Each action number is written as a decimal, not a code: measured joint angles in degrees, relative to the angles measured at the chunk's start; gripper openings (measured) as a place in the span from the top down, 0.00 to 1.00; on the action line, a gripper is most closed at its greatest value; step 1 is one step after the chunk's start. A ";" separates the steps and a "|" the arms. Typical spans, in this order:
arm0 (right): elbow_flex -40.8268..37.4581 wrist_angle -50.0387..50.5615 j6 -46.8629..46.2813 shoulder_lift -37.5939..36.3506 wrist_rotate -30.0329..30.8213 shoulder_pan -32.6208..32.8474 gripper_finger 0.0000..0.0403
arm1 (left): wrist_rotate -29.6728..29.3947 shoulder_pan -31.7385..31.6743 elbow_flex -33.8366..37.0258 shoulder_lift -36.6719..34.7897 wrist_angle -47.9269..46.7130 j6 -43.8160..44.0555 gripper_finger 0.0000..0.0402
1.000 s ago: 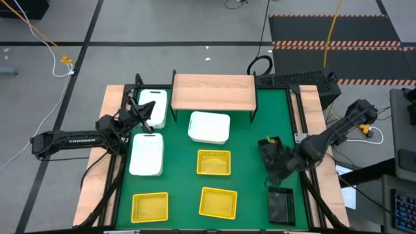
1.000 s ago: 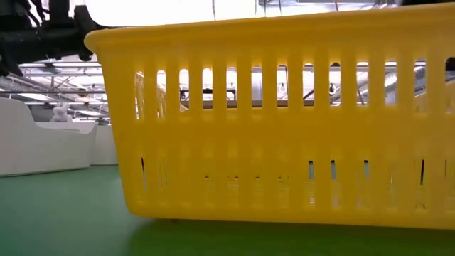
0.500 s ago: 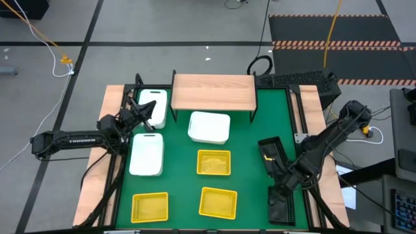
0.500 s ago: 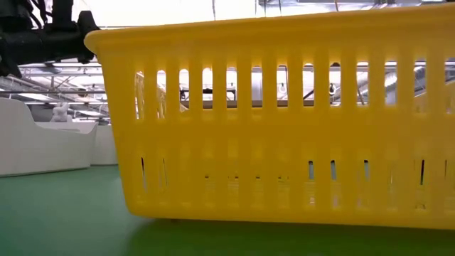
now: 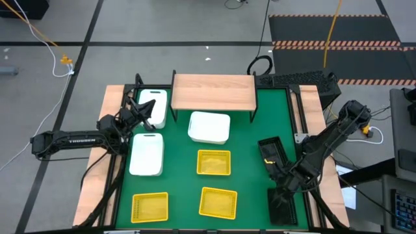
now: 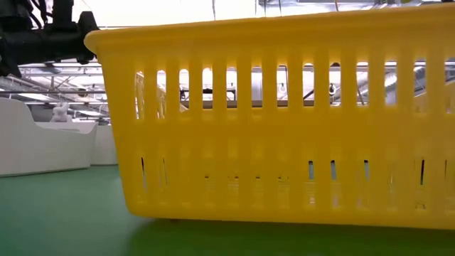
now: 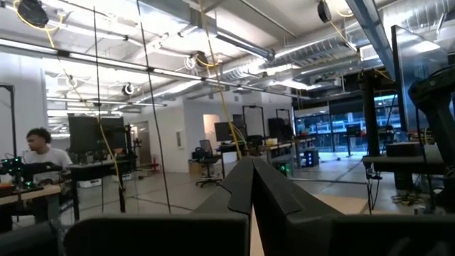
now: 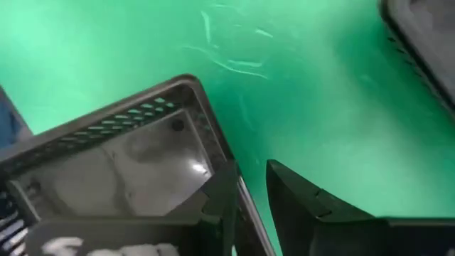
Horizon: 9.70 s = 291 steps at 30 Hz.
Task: Stack baskets on shelf by color
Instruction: Stack the bottom black bin on the other black bins, then put the stack of black bins on the shelf
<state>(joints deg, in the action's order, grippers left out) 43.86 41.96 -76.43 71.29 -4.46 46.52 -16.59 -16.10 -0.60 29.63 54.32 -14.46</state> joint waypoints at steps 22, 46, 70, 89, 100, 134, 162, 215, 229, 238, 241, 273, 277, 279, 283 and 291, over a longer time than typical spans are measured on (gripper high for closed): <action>-6.38 -9.88 16.04 -6.01 -5.11 -1.44 0.54 | -0.01 0.00 0.00 0.00 1.02 0.63 0.99; -8.79 -6.78 26.26 -3.86 -9.09 -1.44 0.92 | -0.01 0.02 0.00 0.00 0.51 1.47 0.99; 23.54 35.57 58.85 -4.84 22.15 -4.28 1.00 | -0.01 0.02 0.00 0.00 0.57 2.60 0.99; 26.27 47.80 66.34 -16.00 30.79 -16.56 1.00 | -0.01 0.02 0.00 0.00 0.82 2.97 0.99; 26.27 48.07 66.01 -16.23 17.84 -22.69 1.00 | -0.01 0.00 -0.02 -0.02 2.21 3.23 0.99; 21.20 45.01 91.09 -9.27 -6.44 -68.97 1.00 | 0.00 0.02 -0.02 -0.02 4.27 1.66 0.99; 10.40 34.02 77.84 -6.88 3.19 -70.57 0.67 | 0.03 0.00 -0.02 -0.02 3.61 1.62 0.99; 1.01 12.37 19.66 -5.57 -1.32 -13.03 0.39 | 13.44 0.04 -0.02 0.37 -5.25 -1.66 0.71; -3.43 13.65 23.87 -5.58 1.96 -13.03 0.60 | 13.01 0.04 -0.02 0.37 -3.27 -0.59 0.71; -3.43 13.13 28.78 -5.60 1.70 -13.03 0.95 | 13.01 0.04 -0.02 0.37 -3.73 -0.39 0.71; -3.29 13.32 29.14 -5.60 1.43 -13.03 0.96 | 13.01 0.04 -0.02 0.37 -3.73 -0.26 0.71; 29.71 28.48 81.47 -5.08 37.94 -37.04 0.97 | 13.01 0.04 -0.02 0.36 -2.56 0.42 0.71; 29.81 15.17 97.45 -5.16 31.33 -47.56 0.97 | 13.02 0.05 -0.02 0.37 -1.88 0.42 0.71; 29.81 11.63 102.34 -4.92 27.95 -52.78 0.97 | 13.04 0.05 -0.02 0.37 -1.92 0.41 0.71; 29.81 8.05 108.07 -3.74 22.17 -62.98 0.97 | 13.02 0.04 -0.02 0.37 -1.99 0.39 0.71; 29.86 5.00 114.69 3.12 16.27 -74.10 0.97 | 13.04 0.05 -0.02 0.37 -2.18 0.37 0.71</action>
<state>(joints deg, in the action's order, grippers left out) 73.71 46.96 38.26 74.41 11.81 -27.57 -3.55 -16.05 -0.62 30.00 52.14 -14.09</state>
